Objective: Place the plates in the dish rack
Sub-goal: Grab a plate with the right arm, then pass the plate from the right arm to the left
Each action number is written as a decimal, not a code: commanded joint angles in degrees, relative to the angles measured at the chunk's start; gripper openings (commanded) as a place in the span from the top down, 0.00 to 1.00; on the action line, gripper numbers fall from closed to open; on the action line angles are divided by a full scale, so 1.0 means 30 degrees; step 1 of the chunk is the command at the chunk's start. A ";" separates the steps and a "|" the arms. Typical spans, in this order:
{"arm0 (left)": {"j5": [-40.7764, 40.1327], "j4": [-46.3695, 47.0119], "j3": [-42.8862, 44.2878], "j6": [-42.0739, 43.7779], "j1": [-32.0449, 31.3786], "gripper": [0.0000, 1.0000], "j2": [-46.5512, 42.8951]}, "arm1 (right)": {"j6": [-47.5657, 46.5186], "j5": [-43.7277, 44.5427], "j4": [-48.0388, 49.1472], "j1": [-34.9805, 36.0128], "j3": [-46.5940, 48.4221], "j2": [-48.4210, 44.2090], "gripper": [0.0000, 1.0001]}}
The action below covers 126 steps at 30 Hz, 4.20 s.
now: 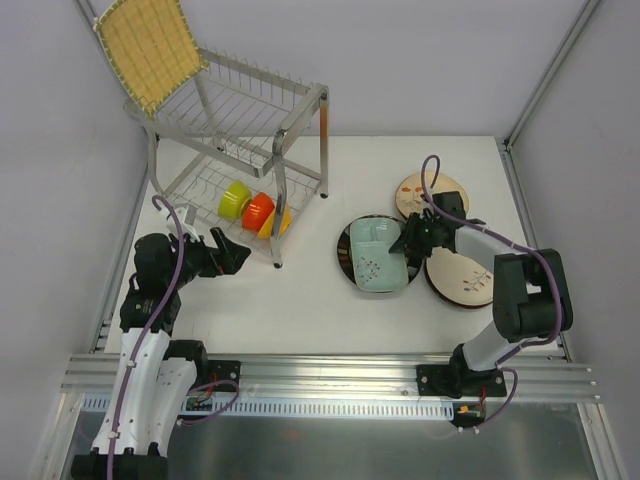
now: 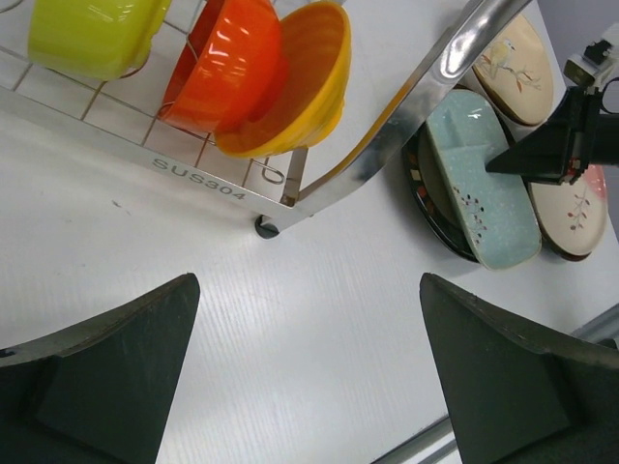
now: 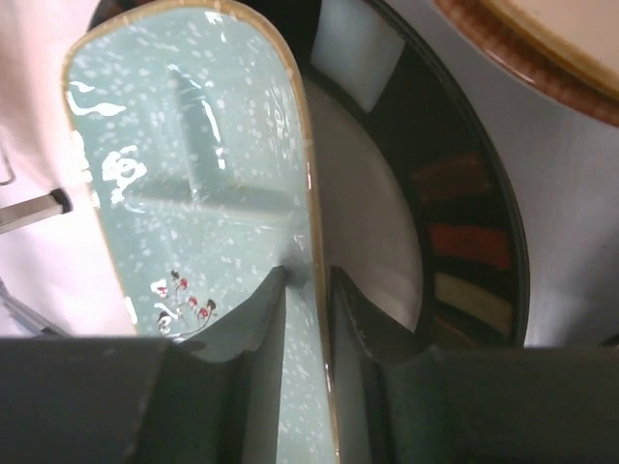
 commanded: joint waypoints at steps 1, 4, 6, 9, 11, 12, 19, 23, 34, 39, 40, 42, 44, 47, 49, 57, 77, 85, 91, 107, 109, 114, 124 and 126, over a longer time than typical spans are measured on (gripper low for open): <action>0.1790 0.1066 -0.0158 -0.0644 -0.0164 0.01 -0.0180 | 0.0139 -0.0314 0.0850 0.0124 -0.0356 -0.0229 0.78; 0.2202 0.1095 -0.0391 -0.1463 -0.0164 0.01 -0.0648 | 0.0286 -0.0839 0.1026 0.0095 -0.0357 -0.0756 0.87; 0.2524 0.1066 -0.0509 -0.2224 -0.0164 0.01 -0.0970 | 0.0490 -0.0929 0.1173 0.0095 -0.0414 -0.1223 0.94; 0.3081 0.1066 -0.0481 -0.3221 -0.0135 0.01 -0.1293 | 0.0900 -0.1193 0.1553 0.0065 -0.0531 -0.1839 0.99; 0.3111 0.1066 -0.0422 -0.3718 -0.0628 0.01 -0.1556 | 0.1134 -0.1485 0.1787 0.0065 -0.0590 -0.2104 0.99; 0.3082 0.1066 -0.0393 -0.3896 -0.0777 0.01 -0.1615 | 0.1425 -0.1544 0.1933 0.0036 -0.0648 -0.2250 0.99; 0.1360 0.1299 0.0426 -0.5419 -0.2618 0.01 -0.1266 | 0.2773 -0.1897 0.2842 -0.0023 -0.1059 -0.3978 0.99; -0.0984 0.1972 0.0896 -0.6297 -0.5051 0.01 -0.0360 | 0.3565 -0.2042 0.3107 -0.0110 -0.1059 -0.5090 0.99; -0.8633 0.4287 0.2682 -0.7676 -1.2464 0.01 0.2600 | 0.6962 -0.0610 0.5039 -0.0169 -0.1966 -0.9072 1.00; -1.1503 0.4931 0.3882 -0.8232 -1.5071 0.01 0.4387 | 0.9890 0.0592 0.6912 -0.0169 -0.3430 -1.1301 1.00; -1.2378 0.5107 0.4059 -0.8204 -1.5888 0.01 0.4680 | 1.0823 0.1029 0.7263 -0.0169 -0.3693 -1.1739 0.99; -1.3551 0.5490 0.4526 -0.8146 -1.7089 0.01 0.5529 | 1.1997 0.1906 0.7647 -0.0111 -0.4278 -1.2853 0.99; -1.4142 0.6714 0.5024 -0.7853 -1.7709 0.01 0.6554 | 1.2617 0.2524 0.7911 -0.0023 -0.4631 -1.3966 0.99; -1.4554 0.7944 0.5611 -0.7444 -1.8677 0.01 0.8077 | 1.3642 0.3638 0.7999 0.0124 -0.5130 -1.5257 0.99; -1.4671 0.8476 0.6197 -0.7122 -1.9116 0.01 0.9274 | 1.4547 0.4137 0.8028 0.0153 -0.5452 -1.5813 0.99; -1.5257 1.2338 0.7194 -0.6711 -1.9967 0.02 1.2412 | 1.7041 0.5280 0.8233 0.0300 -0.6156 -1.7865 0.99; -1.8070 1.4337 0.9773 -0.8028 -2.1374 0.28 1.6811 | 1.8772 0.6219 0.8585 0.0505 -0.6626 -1.8570 0.99; -1.7895 1.3869 1.0389 -0.8760 -2.1433 0.39 1.7602 | 1.8538 0.6131 0.8673 0.0592 -0.6626 -1.8629 0.99; -1.7895 1.3839 1.0564 -0.9142 -2.1462 0.47 1.7954 | 1.8742 0.6072 0.8731 0.0592 -0.6655 -1.8541 0.99; -1.8421 1.3780 1.1063 -0.9200 -2.1462 0.69 1.8803 | 1.8626 0.5634 0.8790 0.0622 -0.6684 -1.8395 0.99; -1.8741 1.3781 1.1033 -0.9084 -2.1462 0.79 1.8775 | 1.8596 0.5458 0.8732 0.0680 -0.6742 -1.8424 0.99; -1.9622 1.3868 1.1004 -0.8498 -2.1462 0.99 1.8599 | 1.8655 0.4814 0.8732 0.0680 -0.7035 -1.8511 0.90; -2.0706 1.6471 1.0038 -0.5045 -2.1404 1.00 1.7721 | 1.8216 0.3554 0.8615 0.0680 -0.8382 -1.9067 0.66; -2.0707 1.6884 0.9774 -0.4399 -2.1346 1.00 1.7516 | 1.8157 0.3523 0.8586 0.0680 -0.8617 -1.9097 0.64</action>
